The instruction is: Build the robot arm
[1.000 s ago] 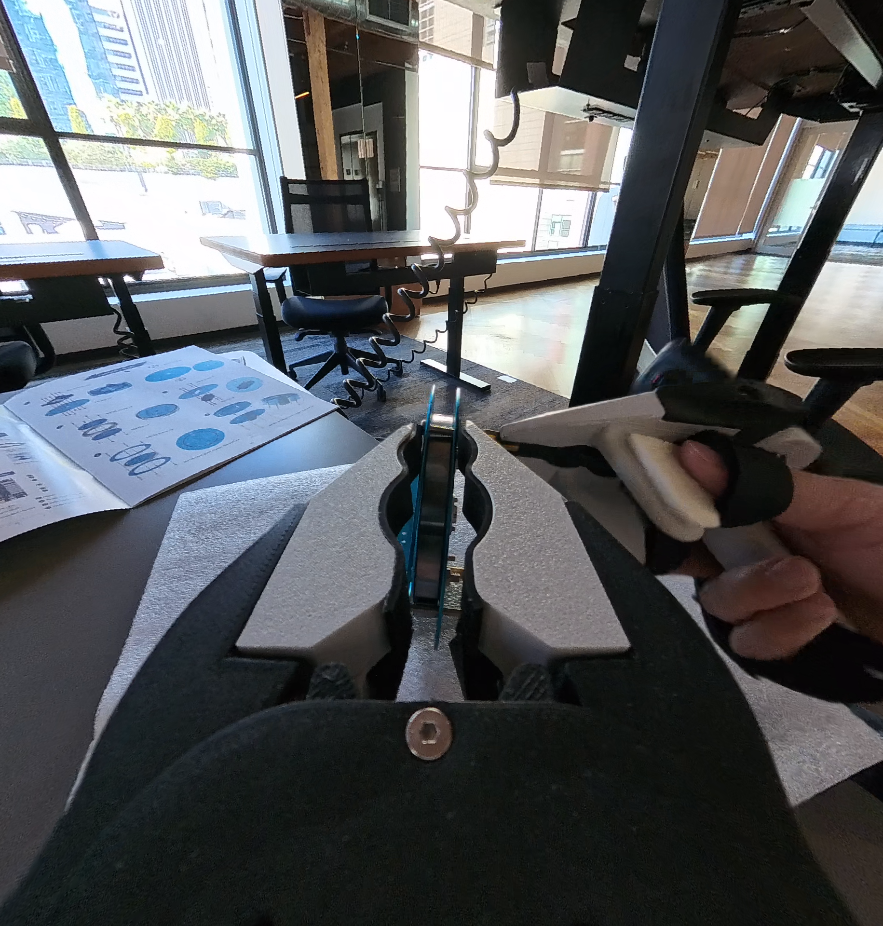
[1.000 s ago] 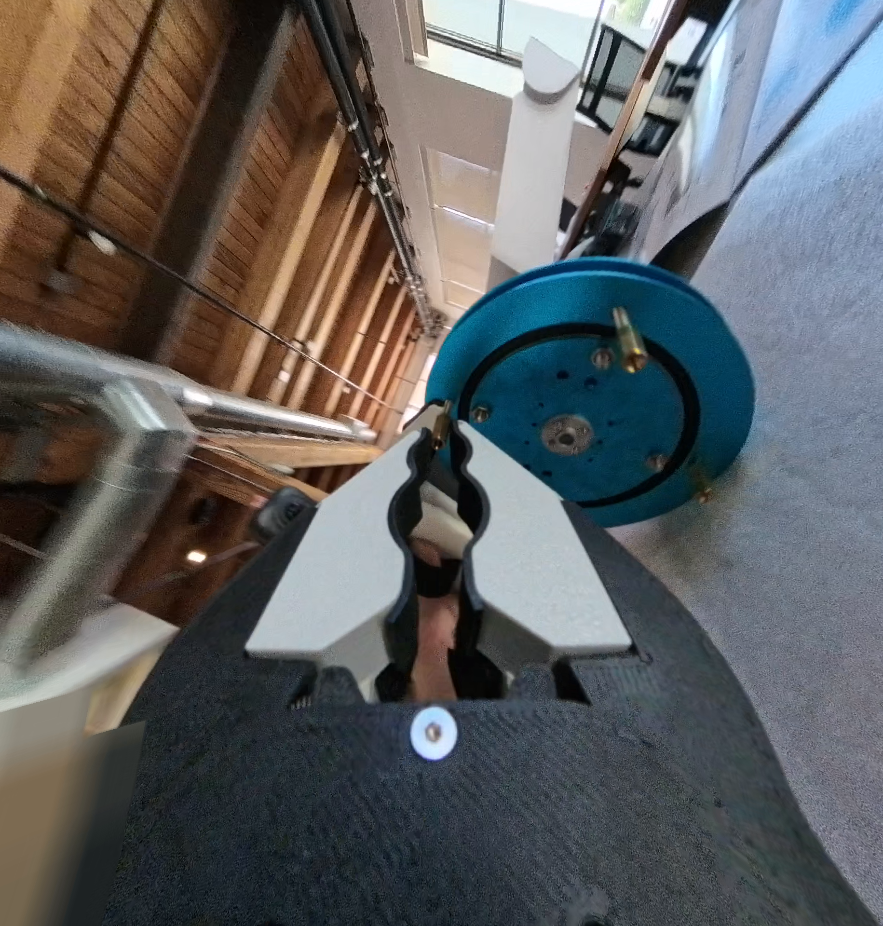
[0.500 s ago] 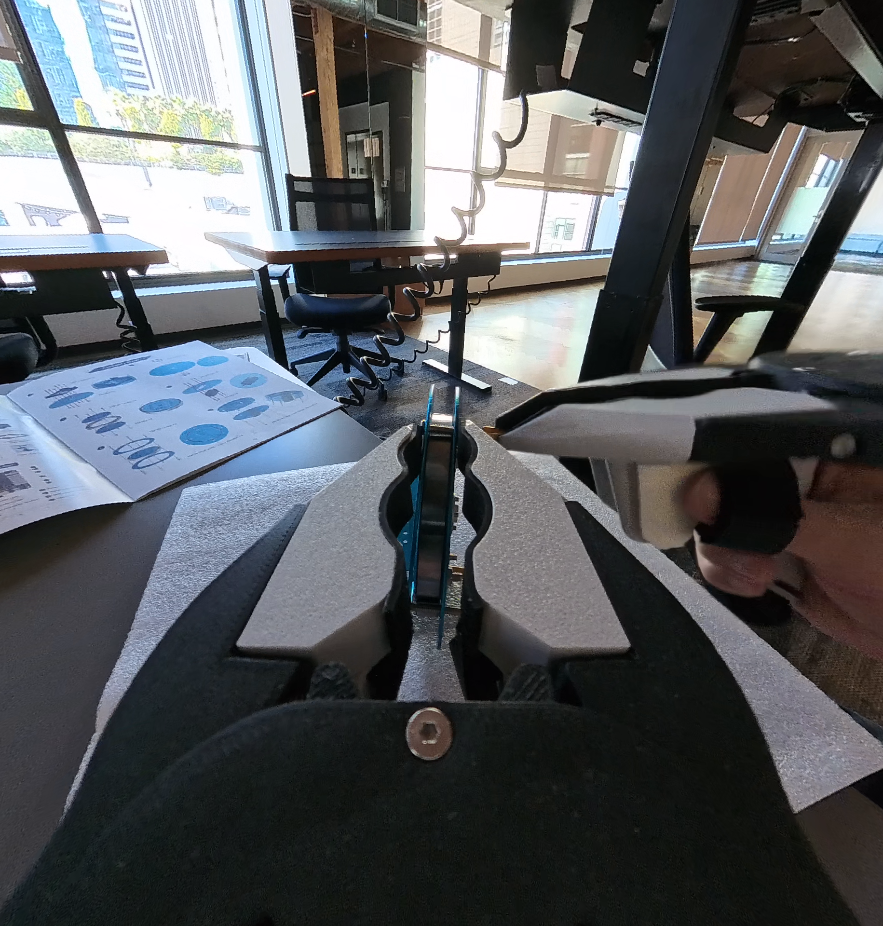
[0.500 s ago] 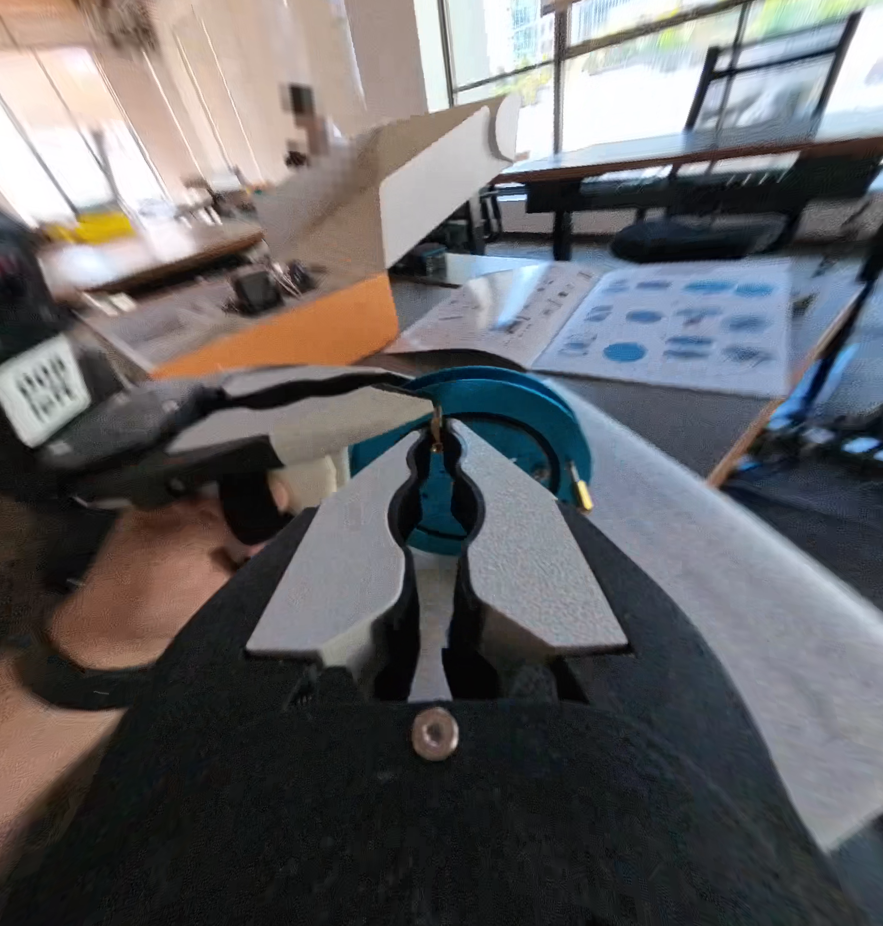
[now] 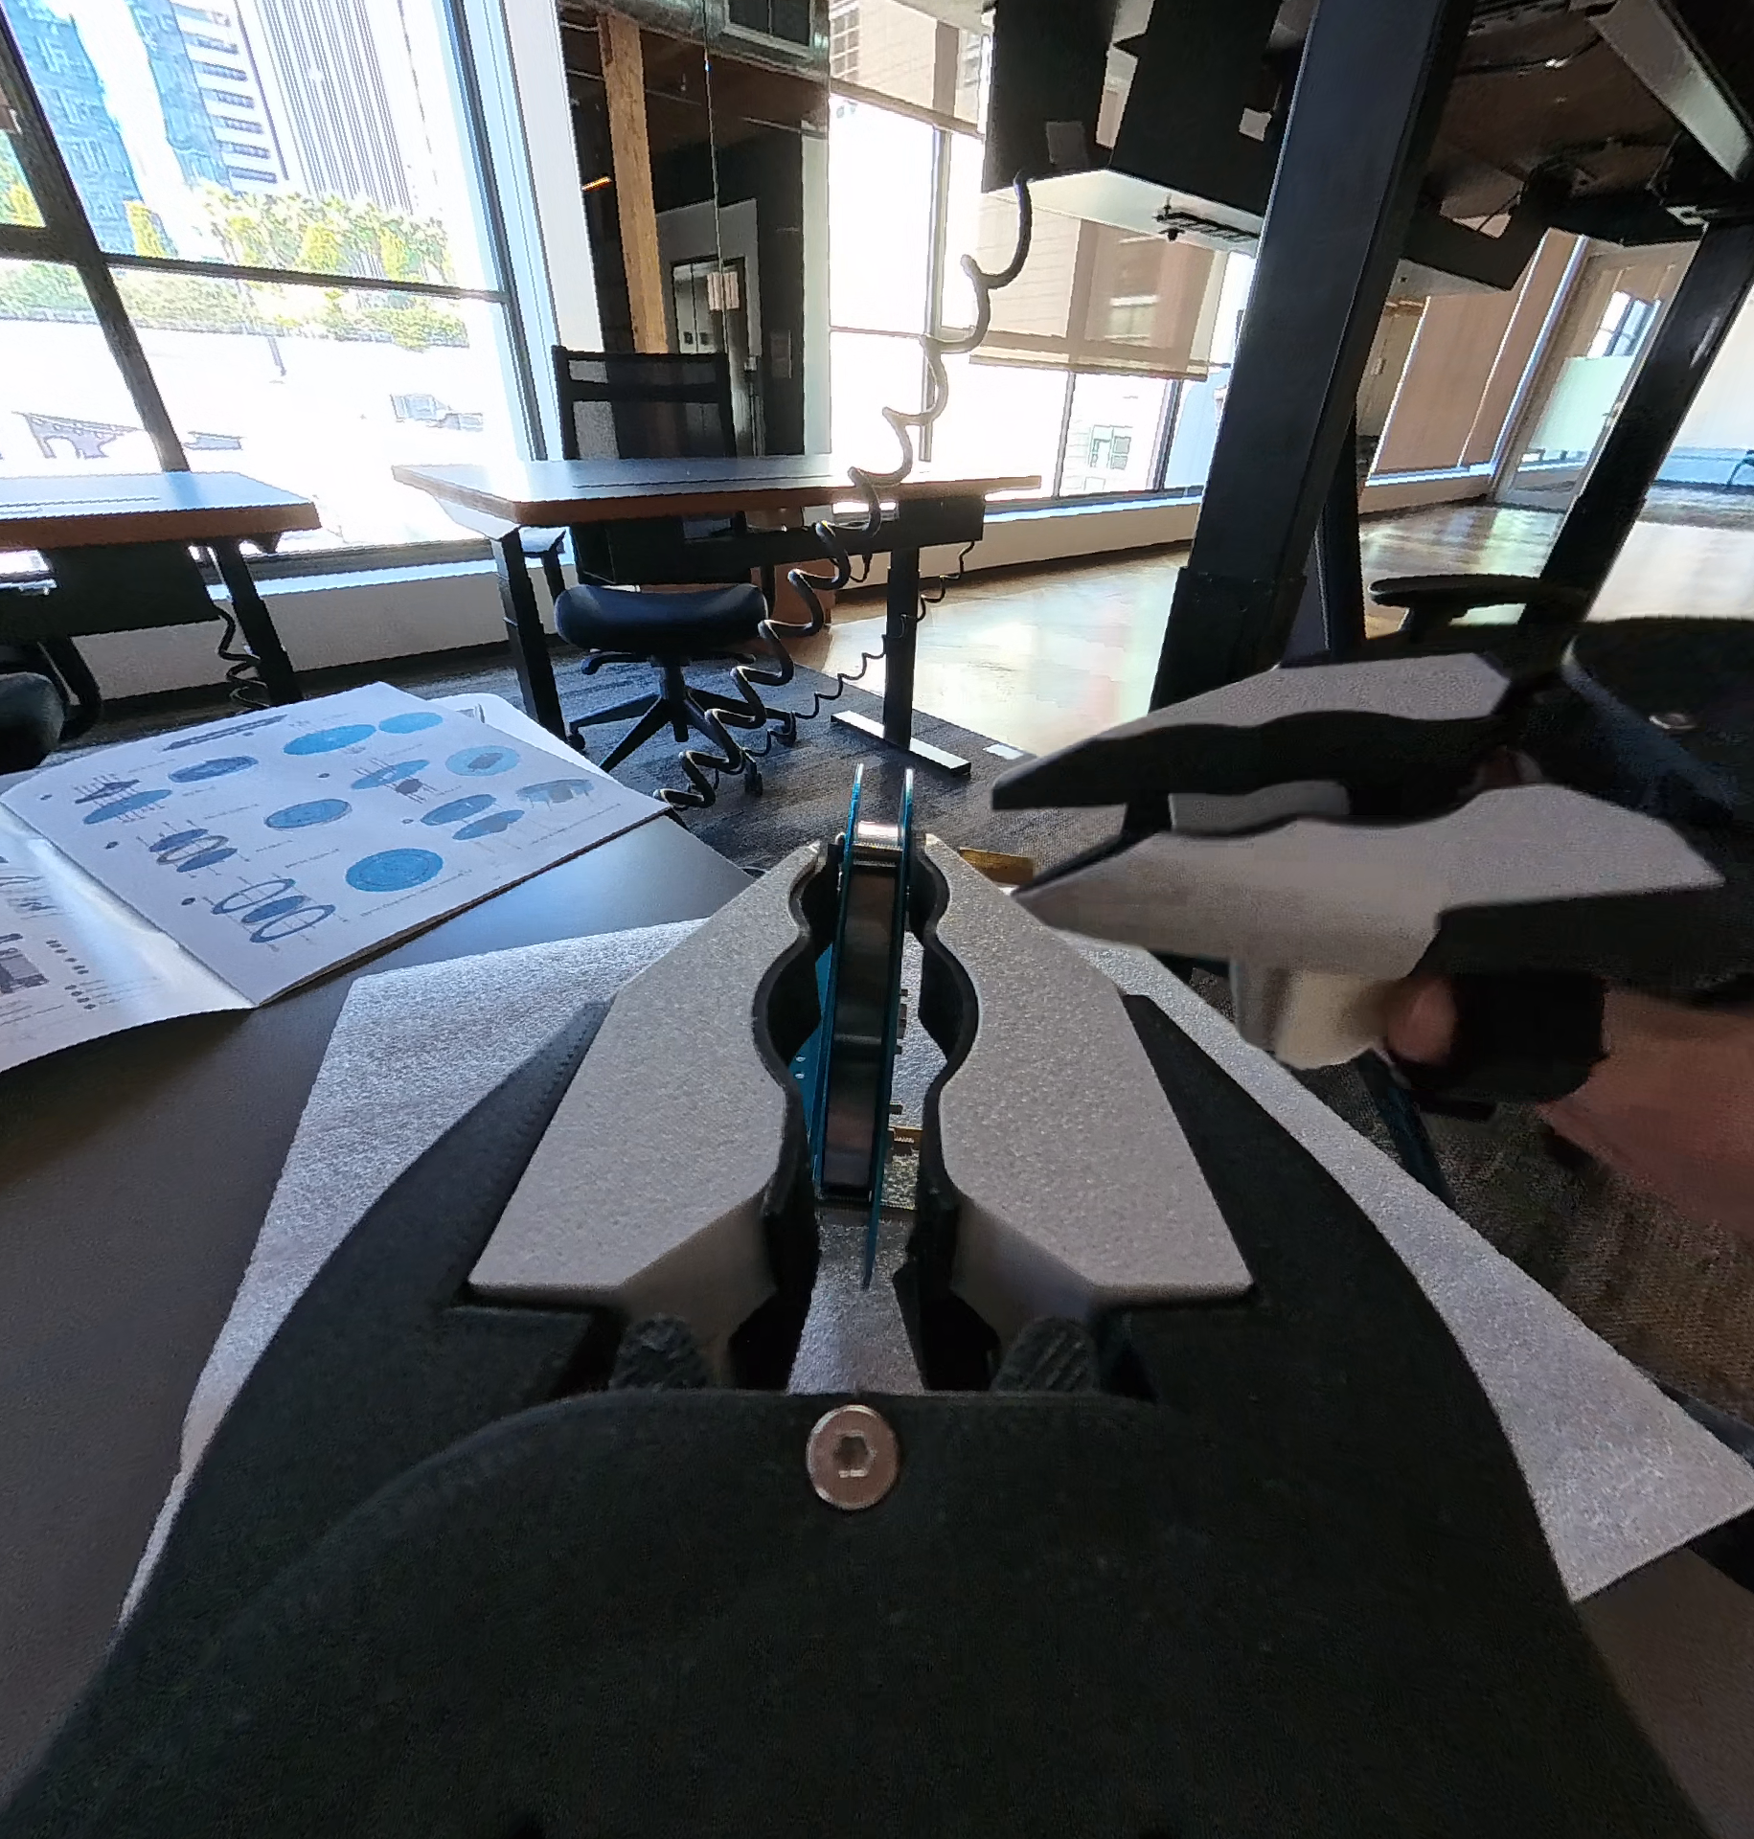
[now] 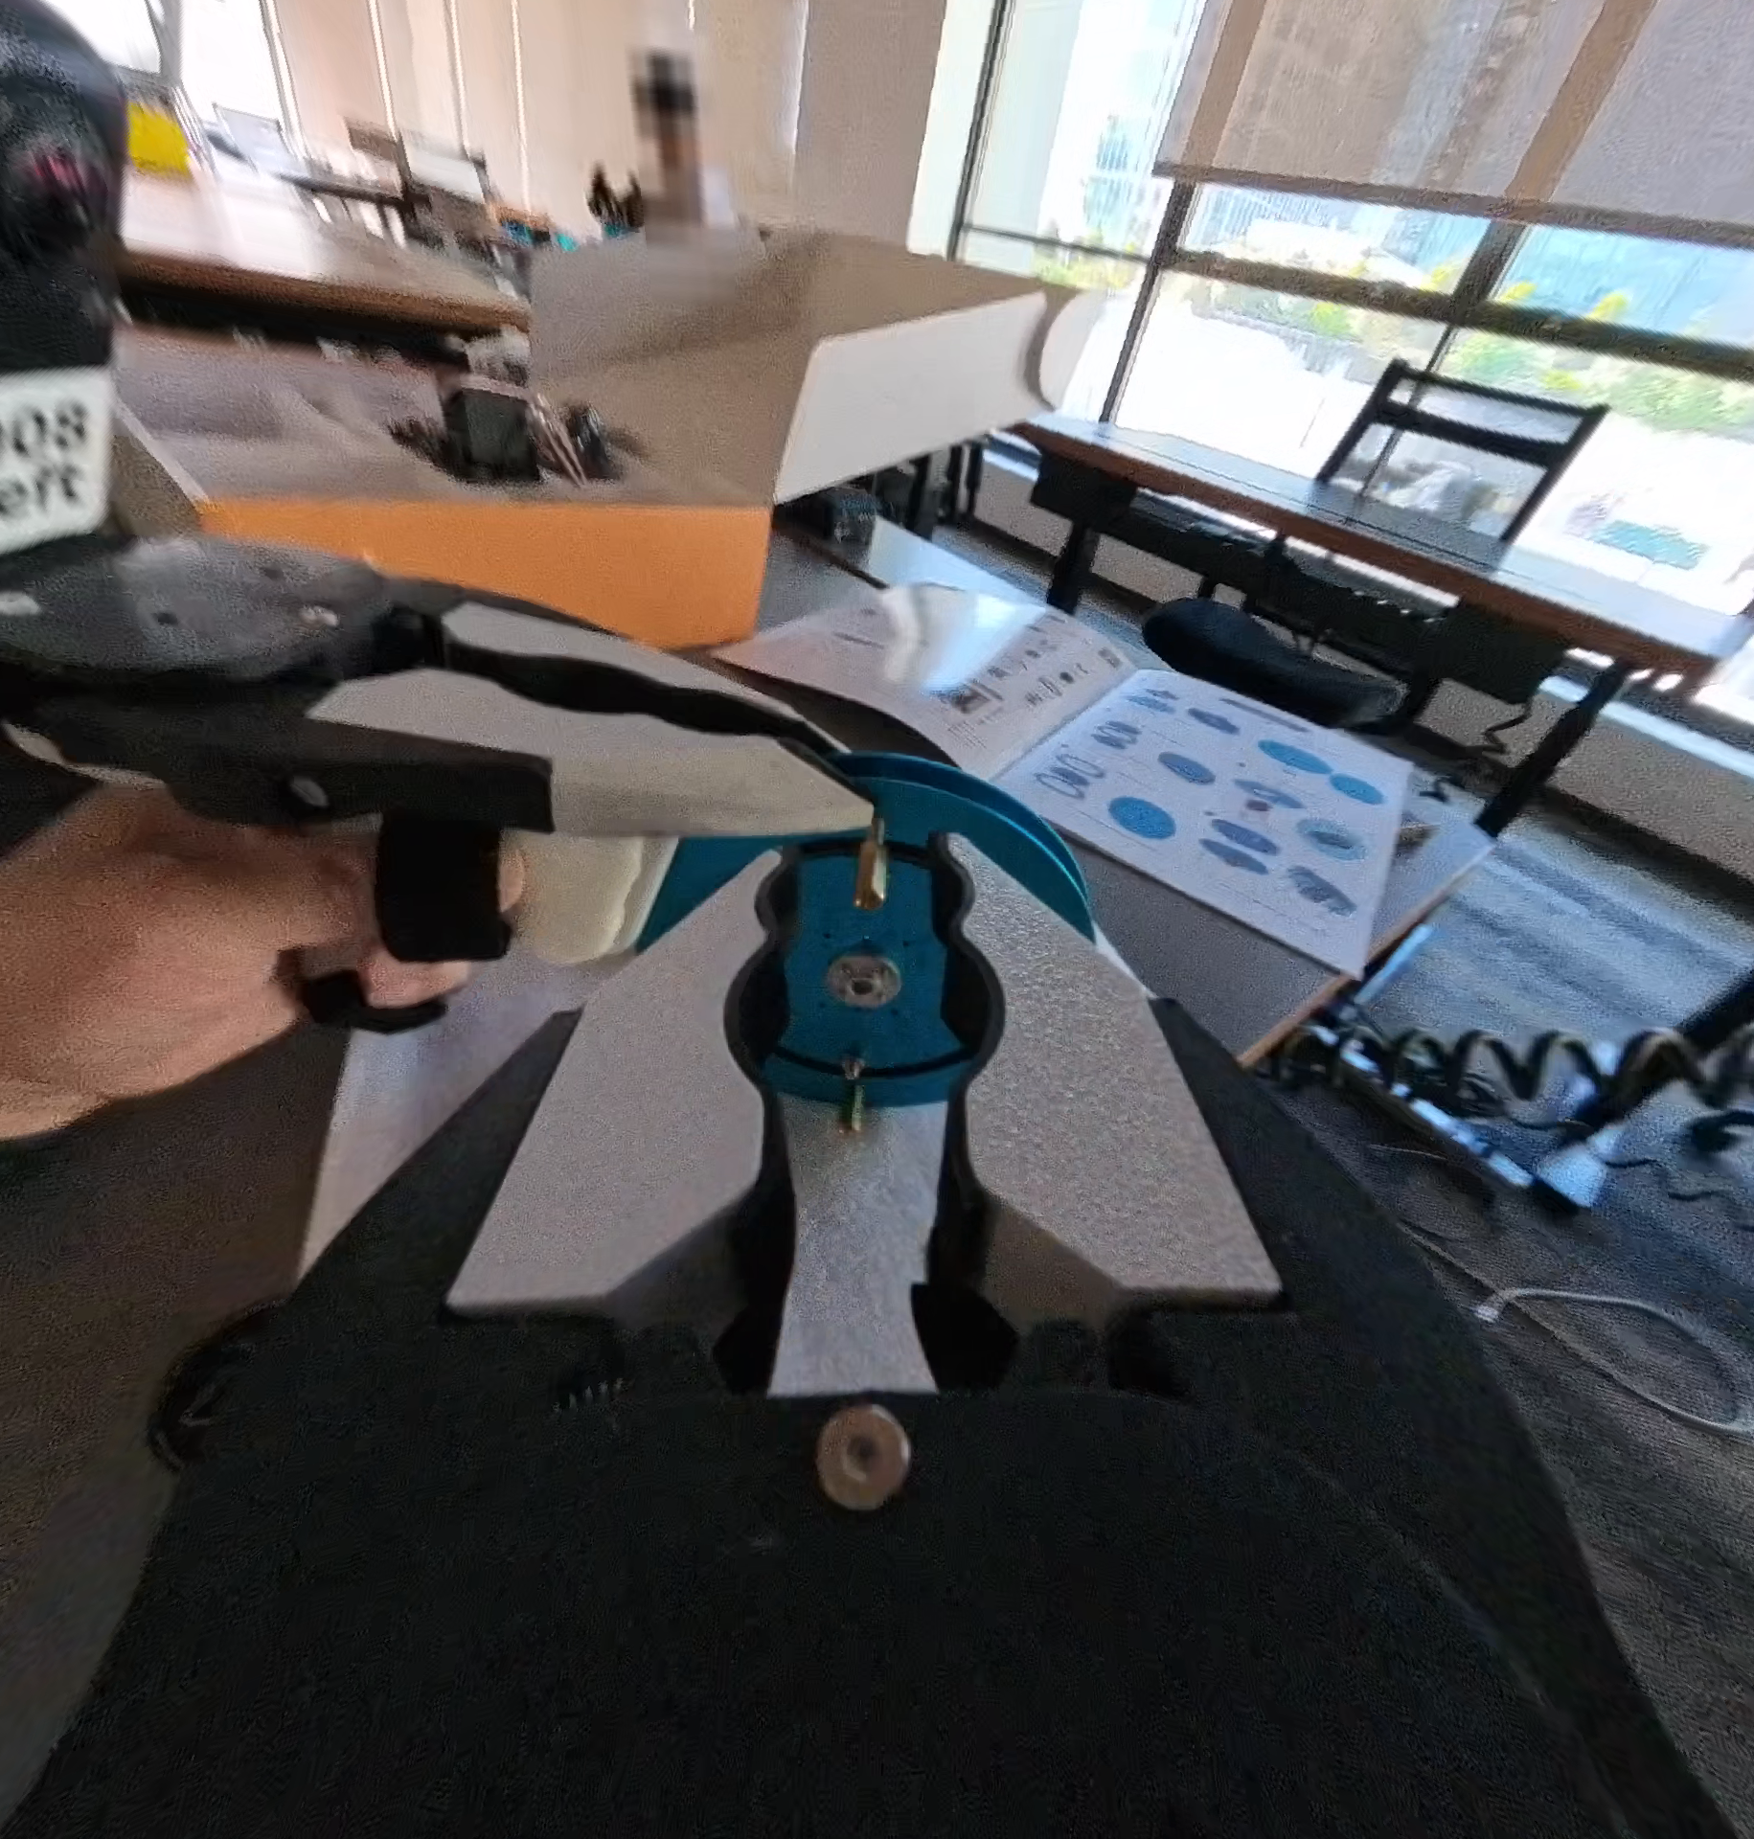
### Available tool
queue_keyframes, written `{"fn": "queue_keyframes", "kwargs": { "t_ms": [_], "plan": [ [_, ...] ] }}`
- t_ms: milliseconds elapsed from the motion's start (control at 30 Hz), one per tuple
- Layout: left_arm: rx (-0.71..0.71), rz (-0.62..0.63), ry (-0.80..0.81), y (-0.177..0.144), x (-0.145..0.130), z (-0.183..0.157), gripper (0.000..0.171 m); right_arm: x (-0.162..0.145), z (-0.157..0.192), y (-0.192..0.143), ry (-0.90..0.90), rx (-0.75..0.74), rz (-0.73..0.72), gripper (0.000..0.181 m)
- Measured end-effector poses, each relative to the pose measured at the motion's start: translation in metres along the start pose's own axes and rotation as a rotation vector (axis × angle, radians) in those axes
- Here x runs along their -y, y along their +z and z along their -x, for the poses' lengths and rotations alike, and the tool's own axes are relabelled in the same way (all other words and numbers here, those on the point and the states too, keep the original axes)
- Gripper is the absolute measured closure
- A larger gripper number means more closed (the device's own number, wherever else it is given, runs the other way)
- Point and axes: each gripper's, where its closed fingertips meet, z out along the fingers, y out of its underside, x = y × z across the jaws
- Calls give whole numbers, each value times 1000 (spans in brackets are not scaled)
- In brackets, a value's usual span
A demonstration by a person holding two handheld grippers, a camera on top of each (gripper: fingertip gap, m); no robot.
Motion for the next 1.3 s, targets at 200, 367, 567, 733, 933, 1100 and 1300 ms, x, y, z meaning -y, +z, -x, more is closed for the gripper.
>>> {"fn": "queue_keyframes", "kwargs": {
  "t_ms": [200,367,567,733,933,1100,1300],
  "plan": [
    [5,-5,-17,-2,0,2,160,-8,0,8,116,-48,64,177],
    [16,-3,15,1,0,1,160,-9,-1,6,1479,449,-138,176],
    [6,-2,11,0,0,-1,160,-8,-1,6,1030,299,-121,172],
    [5,-3,-3,0,0,1,160,1,-7,3,38,-25,9,163],
    [14,-4,-6,-1,0,3,160,-6,-3,14,-63,-101,108,176],
    [20,-3,-2,0,0,3,160,-7,-5,14,644,94,5,178],
    [7,-1,7,0,0,1,160,-7,-4,10,1008,317,-155,175]
  ]
}}
